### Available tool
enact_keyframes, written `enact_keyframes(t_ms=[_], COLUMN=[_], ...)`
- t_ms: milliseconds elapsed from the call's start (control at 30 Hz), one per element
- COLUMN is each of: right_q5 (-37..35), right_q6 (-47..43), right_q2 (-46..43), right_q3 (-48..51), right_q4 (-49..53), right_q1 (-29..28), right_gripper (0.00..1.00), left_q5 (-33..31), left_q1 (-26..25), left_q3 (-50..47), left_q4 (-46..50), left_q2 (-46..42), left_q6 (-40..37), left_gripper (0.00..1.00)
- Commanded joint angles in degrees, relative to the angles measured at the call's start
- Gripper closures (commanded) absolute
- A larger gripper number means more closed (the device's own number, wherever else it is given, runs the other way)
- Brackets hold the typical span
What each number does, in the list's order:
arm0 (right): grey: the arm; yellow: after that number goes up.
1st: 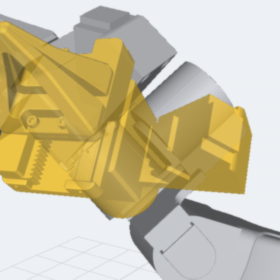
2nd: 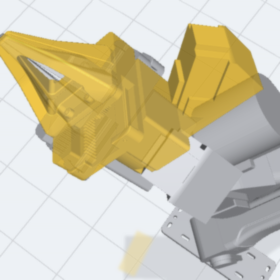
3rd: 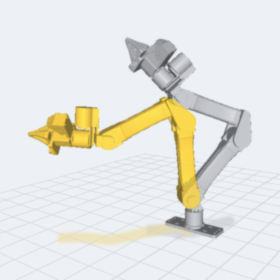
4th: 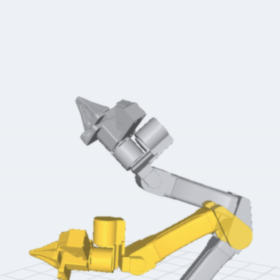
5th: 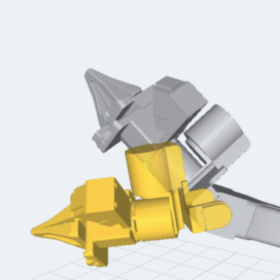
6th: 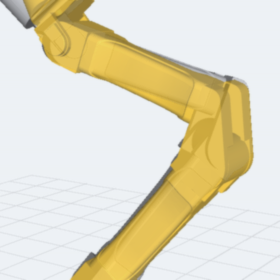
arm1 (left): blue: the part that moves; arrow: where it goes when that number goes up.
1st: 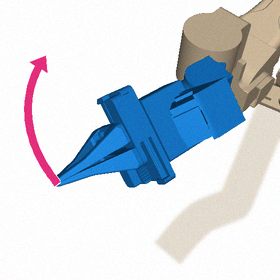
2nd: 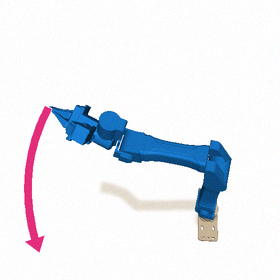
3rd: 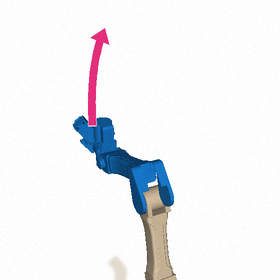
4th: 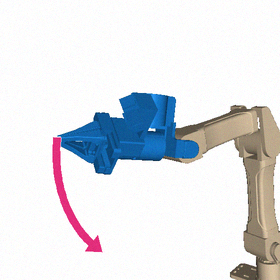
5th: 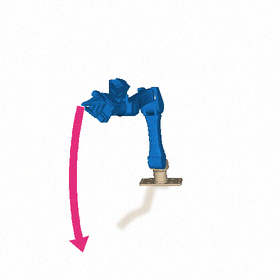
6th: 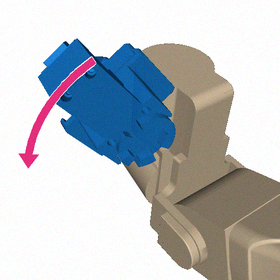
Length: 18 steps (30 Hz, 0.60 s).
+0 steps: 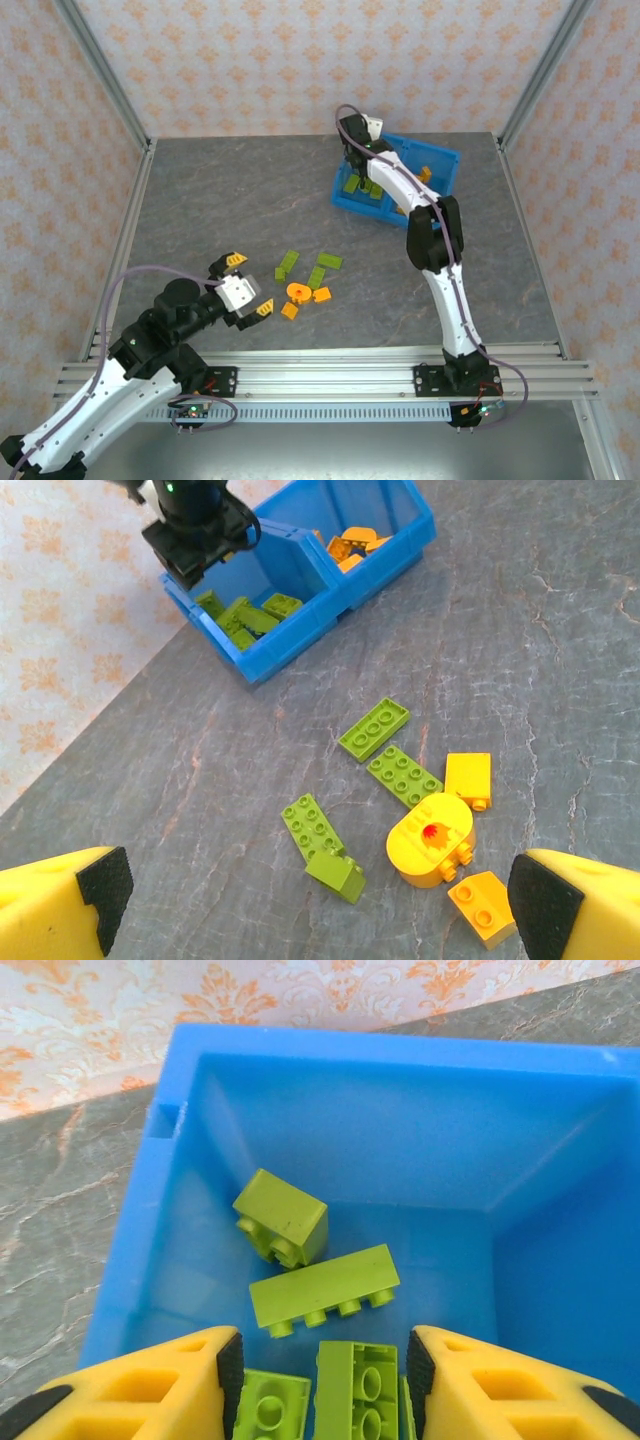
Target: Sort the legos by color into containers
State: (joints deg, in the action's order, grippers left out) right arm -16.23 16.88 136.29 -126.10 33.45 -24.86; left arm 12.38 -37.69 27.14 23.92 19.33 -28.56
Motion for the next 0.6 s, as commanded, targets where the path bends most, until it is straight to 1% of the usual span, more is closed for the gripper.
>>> enact_keyframes(t_ms=[0,67,133,200,233,300,367,433,467,533,567], right_q5=[2.74,6.06,10.77,17.25,21.76,30.10,38.06,45.38,49.61,55.08,56.56], right_q6=[1.21,1.37,0.51,-1.02,-1.93,-3.09,-4.08,-4.81,-4.85,-4.72,-4.85], right_q2=[-9.94,-15.61,-22.20,-29.73,-34.22,-42.18,-50.42,-57.06,-60.15,-64.75,-66.54], right_q3=[5.04,11.72,18.45,26.17,30.27,37.63,44.67,50.46,53.30,57.04,58.21], right_q4=[1.16,-0.08,-0.68,-1.42,-1.55,-1.02,0.74,2.90,3.57,5.57,7.22], right_q1=[-0.35,-0.90,-1.53,-2.07,-2.35,-2.95,-3.84,-4.63,-5.10,-6.24,-6.89], right_gripper=[0.52,0.51,0.48,0.45,0.42,0.37,0.32,0.28,0.26,0.23,0.21], left_q5=[-4.81,-9.65,-15.74,-21.95,-23.04,-21.84,-22.61,-22.14,-20.89,-17.36,-15.03], left_q1=[1.07,1.72,1.76,1.76,1.75,1.75,1.84,1.90,2.15,3.43,4.30], left_q3=[1.26,5.78,13.15,20.52,23.75,28.24,30.89,32.72,33.94,36.30,37.47], left_q4=[-2.61,-0.02,4.90,10.01,12.38,15.38,16.18,15.48,15.16,14.37,13.99], left_q2=[2.96,8.40,16.20,23.84,27.58,34.29,41.08,47.39,51.00,57.54,60.87], left_q6=[7.40,14.66,23.38,33.27,37.60,41.52,44.72,44.82,44.85,45.34,45.67], left_gripper=[0.00,0.00,0.00,0.00,0.00,0.00,0.01,0.02,0.04,0.07,0.09])
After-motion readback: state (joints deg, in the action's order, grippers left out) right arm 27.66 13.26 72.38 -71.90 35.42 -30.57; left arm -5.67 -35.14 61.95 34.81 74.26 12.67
